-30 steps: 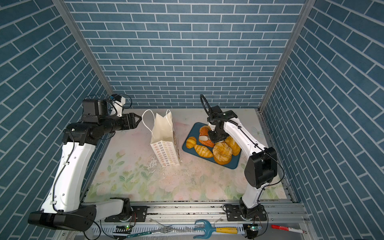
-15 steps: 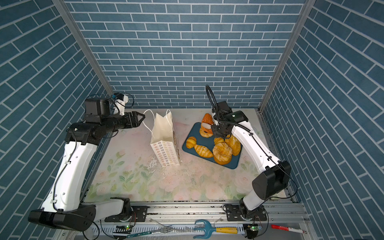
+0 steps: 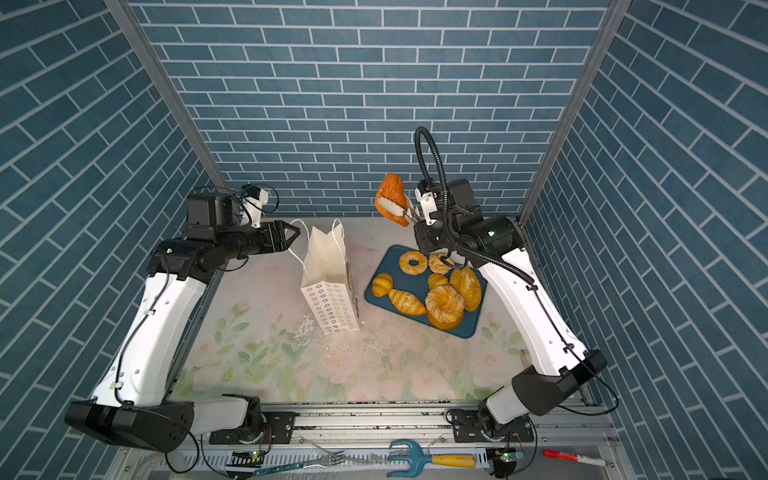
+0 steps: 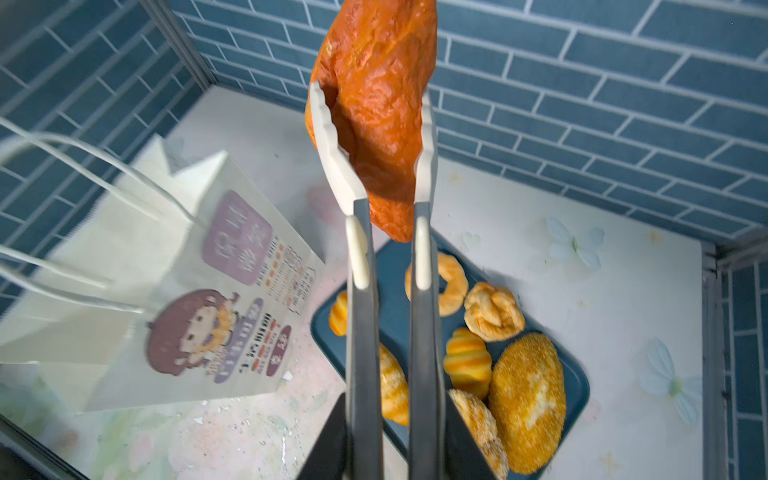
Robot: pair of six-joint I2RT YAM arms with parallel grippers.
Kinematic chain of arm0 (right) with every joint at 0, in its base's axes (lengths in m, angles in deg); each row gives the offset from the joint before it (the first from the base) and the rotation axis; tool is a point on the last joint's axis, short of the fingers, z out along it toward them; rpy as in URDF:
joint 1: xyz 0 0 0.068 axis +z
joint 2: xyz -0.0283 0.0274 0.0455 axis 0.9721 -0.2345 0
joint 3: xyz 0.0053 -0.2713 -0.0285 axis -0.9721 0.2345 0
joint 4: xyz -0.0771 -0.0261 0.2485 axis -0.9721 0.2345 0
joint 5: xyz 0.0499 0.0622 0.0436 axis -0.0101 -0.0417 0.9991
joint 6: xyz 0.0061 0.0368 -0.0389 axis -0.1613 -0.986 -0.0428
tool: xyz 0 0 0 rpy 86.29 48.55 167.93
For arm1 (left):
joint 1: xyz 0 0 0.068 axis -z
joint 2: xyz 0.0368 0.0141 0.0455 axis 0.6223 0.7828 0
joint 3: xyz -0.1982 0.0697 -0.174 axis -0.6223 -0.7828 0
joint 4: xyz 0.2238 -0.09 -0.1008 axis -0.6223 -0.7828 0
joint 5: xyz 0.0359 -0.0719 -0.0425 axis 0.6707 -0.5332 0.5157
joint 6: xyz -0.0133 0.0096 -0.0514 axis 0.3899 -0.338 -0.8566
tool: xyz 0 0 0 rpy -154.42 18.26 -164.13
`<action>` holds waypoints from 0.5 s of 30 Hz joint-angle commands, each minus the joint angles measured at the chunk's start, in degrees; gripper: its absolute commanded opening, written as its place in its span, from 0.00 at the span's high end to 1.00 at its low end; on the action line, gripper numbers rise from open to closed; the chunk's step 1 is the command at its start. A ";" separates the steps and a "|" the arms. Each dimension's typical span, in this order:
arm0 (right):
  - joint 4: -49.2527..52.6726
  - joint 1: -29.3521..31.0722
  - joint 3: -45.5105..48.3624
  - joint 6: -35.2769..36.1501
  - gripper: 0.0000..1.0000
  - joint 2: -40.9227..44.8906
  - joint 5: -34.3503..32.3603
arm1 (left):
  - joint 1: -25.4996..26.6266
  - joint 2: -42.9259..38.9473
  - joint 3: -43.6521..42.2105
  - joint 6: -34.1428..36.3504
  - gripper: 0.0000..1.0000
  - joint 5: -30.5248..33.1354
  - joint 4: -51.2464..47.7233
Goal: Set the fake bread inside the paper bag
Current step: 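Lift the orange bread with the tongs and carry it over the bag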
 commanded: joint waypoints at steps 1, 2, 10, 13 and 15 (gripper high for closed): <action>-4.93 2.60 -6.07 -1.14 0.76 -0.76 4.36 | 0.38 1.10 0.11 -1.66 0.48 0.76 2.60; -5.10 3.40 -7.74 -0.87 0.76 -1.55 5.01 | 0.38 0.92 -0.45 -2.42 0.56 1.45 3.36; 1.54 11.19 -26.62 -0.12 0.76 -10.87 7.94 | 0.45 -4.23 -8.23 -7.82 0.83 7.35 9.47; 3.13 14.05 -30.91 -2.07 0.76 -13.19 9.73 | 0.44 -7.58 -12.12 -9.68 0.91 9.46 12.52; 2.55 15.38 -30.82 -3.43 0.76 -13.45 10.81 | 0.43 -8.60 -13.64 -10.78 0.93 10.17 13.07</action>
